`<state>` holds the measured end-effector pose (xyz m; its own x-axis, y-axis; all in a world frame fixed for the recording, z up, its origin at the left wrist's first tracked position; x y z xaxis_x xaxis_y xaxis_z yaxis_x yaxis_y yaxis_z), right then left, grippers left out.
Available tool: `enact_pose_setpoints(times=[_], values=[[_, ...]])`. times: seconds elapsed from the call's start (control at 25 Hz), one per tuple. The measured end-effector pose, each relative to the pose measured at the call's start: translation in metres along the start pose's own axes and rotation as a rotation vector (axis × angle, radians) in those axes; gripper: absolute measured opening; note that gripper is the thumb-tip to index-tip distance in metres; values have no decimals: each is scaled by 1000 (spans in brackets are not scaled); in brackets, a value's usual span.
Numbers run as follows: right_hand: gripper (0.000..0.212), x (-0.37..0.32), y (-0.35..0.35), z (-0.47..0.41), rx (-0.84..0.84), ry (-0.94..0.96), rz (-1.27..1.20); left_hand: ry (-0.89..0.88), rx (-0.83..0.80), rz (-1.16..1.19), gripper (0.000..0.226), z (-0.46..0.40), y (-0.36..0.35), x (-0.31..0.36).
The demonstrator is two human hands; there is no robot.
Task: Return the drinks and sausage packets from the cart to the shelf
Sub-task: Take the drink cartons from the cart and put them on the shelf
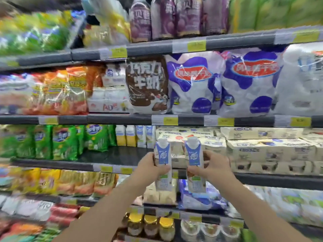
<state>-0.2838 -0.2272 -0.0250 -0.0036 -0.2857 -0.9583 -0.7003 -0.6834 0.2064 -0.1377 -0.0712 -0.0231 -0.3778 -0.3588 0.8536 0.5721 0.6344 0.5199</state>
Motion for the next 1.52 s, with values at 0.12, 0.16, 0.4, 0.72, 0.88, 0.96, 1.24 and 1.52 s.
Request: enact_pose_setpoints(times=[0.12,0.16,0.4,0.72,0.88,0.96,1.24,1.52], values=[[36,-16,-77,-30,-60,47,5,34,55,-39,26,-26,60,-37],[35,-19,-103,-41,-68,46,7,33,64,-39,27,-38,79,-50],[27,-29,-205,-100,-26,28,84,28,88,-44,34,-112,151,-105],[42,-21,-231,-162,152,-32,162,-29,77,-5,49,-190,136,-117],[43,-16,-226,-176,186,-42,215,-65,60,7,45,-208,126,-113],[41,-11,-225,-181,197,-77,241,-77,63,5,45,-215,123,-112],[44,-7,-228,-197,193,-55,375,-116,66,-163,43,-215,126,-117],[46,4,-232,-195,331,-8,249,-134,90,-291,40,-214,119,-117]])
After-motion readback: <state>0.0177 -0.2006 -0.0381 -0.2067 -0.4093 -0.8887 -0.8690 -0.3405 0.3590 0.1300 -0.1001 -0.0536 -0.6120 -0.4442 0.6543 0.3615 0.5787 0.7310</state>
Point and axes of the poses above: each hand's wrist, its own z-axis away from the middle knuckle, its own y-axis out of the back of the hand, x = y × z, the point moved 1 cm from there along -z, towards the middle knuckle, and after that the axes turned 12 degrees about -z, right-handed, at the moved point
